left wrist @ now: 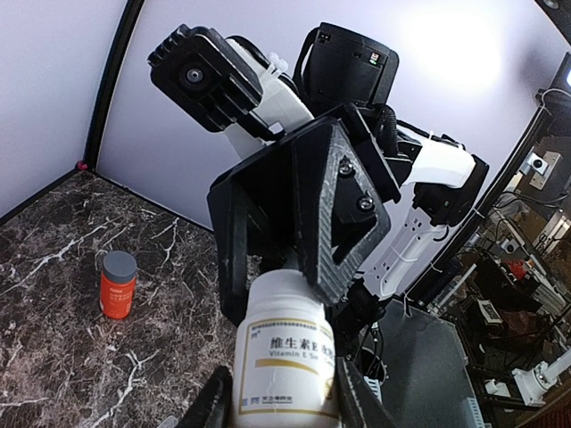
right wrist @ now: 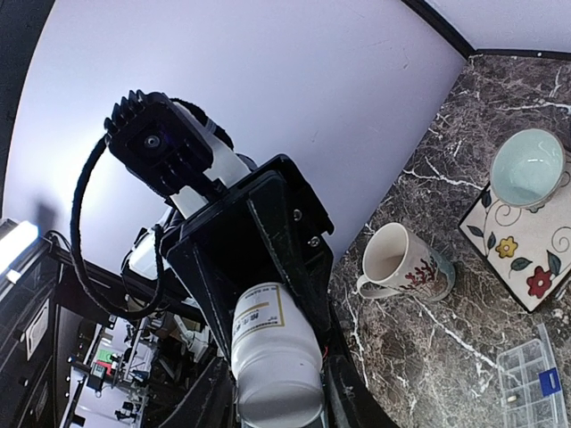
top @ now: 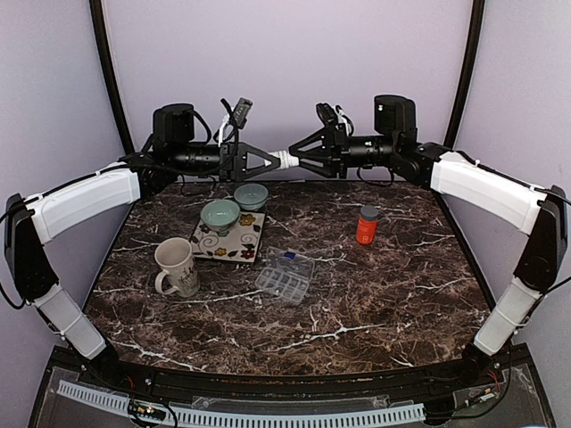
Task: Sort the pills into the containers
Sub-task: Unscrew the lid of the pill bottle.
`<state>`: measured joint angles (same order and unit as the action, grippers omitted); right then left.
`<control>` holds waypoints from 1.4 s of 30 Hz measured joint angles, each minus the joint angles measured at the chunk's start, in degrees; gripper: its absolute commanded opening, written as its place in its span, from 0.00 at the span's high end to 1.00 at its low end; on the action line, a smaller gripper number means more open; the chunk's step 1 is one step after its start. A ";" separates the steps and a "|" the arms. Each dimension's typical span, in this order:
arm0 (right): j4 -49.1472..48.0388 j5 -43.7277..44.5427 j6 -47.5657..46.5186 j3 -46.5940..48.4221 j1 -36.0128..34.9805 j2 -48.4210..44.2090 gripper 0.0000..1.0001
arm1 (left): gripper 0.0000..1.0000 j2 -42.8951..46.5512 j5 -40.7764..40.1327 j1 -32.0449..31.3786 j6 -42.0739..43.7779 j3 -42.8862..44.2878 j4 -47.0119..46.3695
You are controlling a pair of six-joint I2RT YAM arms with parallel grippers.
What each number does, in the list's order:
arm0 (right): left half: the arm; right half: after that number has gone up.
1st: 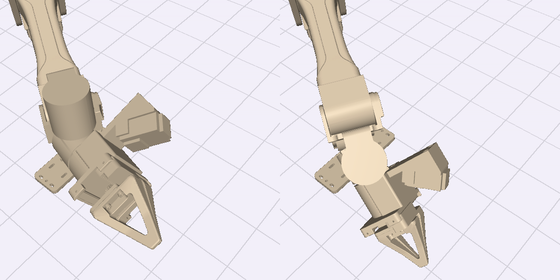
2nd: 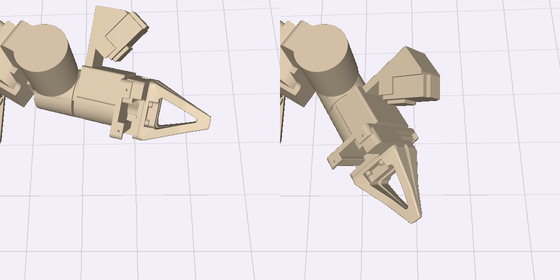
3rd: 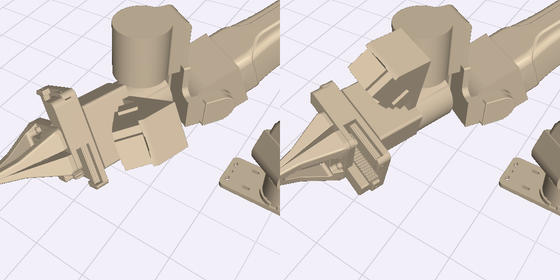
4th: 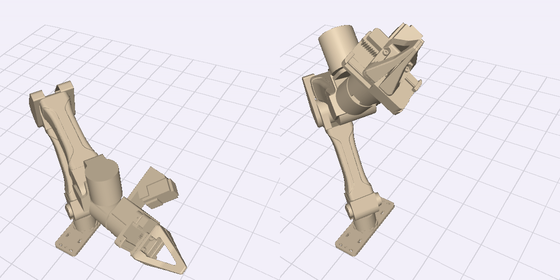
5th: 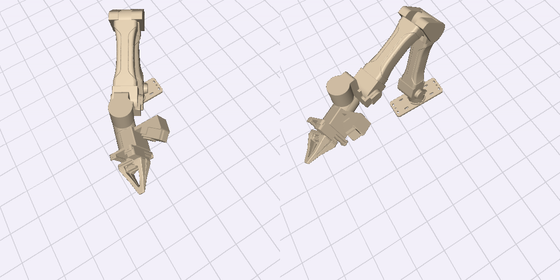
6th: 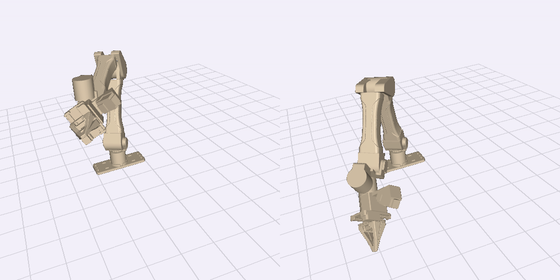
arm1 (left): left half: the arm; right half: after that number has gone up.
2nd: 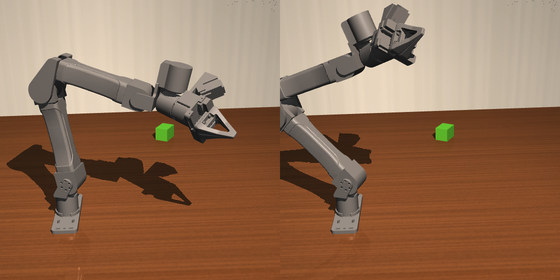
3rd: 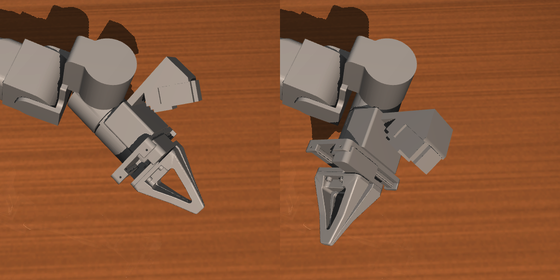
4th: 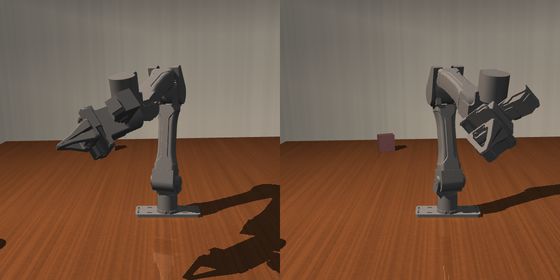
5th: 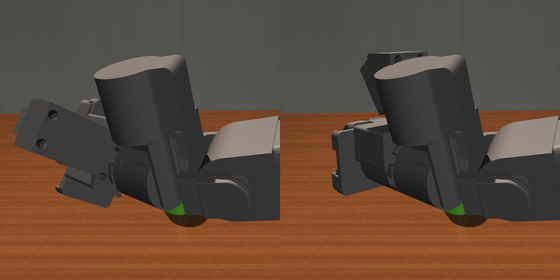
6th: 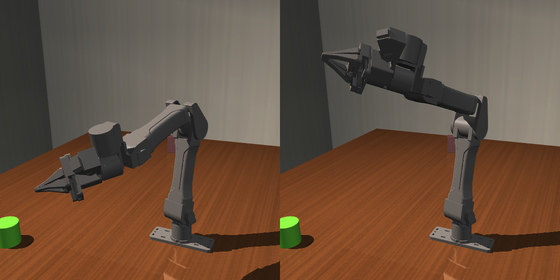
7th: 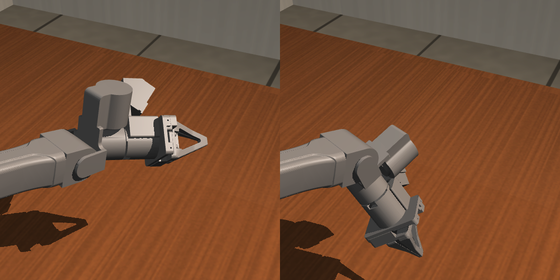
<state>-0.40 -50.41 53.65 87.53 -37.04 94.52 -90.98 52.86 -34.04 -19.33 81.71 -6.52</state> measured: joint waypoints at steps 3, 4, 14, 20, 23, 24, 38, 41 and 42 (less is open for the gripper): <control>0.28 -0.15 0.00 0.02 -0.09 0.26 0.67 | 1.00 -0.22 0.00 0.00 0.17 0.04 0.00; 0.39 -0.17 -0.02 0.02 -0.09 0.33 0.69 | 1.00 -0.31 0.00 0.02 0.22 0.13 0.04; 0.85 -0.39 -0.85 0.76 0.02 0.42 1.00 | 1.00 -0.94 0.26 0.09 0.74 1.25 0.26; 3.02 -0.57 -4.15 2.23 0.02 0.44 1.00 | 1.00 -0.98 0.85 0.13 0.22 1.68 0.13; 4.57 -0.85 -7.96 3.30 0.00 0.42 1.00 | 1.00 -1.44 2.75 0.42 -2.23 1.84 -1.51; 5.14 -0.87 -9.68 3.69 0.00 0.42 1.00 | 1.00 -1.73 3.65 0.57 -3.43 1.84 -2.43; 15.50 0.96 -35.12 10.60 -0.63 -0.55 1.00 | 1.00 -7.56 15.17 1.66 -33.16 2.71 -25.51; 17.79 2.49 -39.15 11.52 -1.14 -1.01 1.00 | 1.00 -8.72 16.79 1.66 -38.62 2.71 -30.34; 18.51 2.89 -40.26 11.82 -1.31 -1.07 1.00 | 1.00 -8.94 17.22 1.66 -39.89 2.71 -31.36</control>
<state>18.11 -47.53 13.39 99.35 -38.35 93.45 -99.92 70.08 -32.38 -59.22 84.42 -37.89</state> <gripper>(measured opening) 0.241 0.354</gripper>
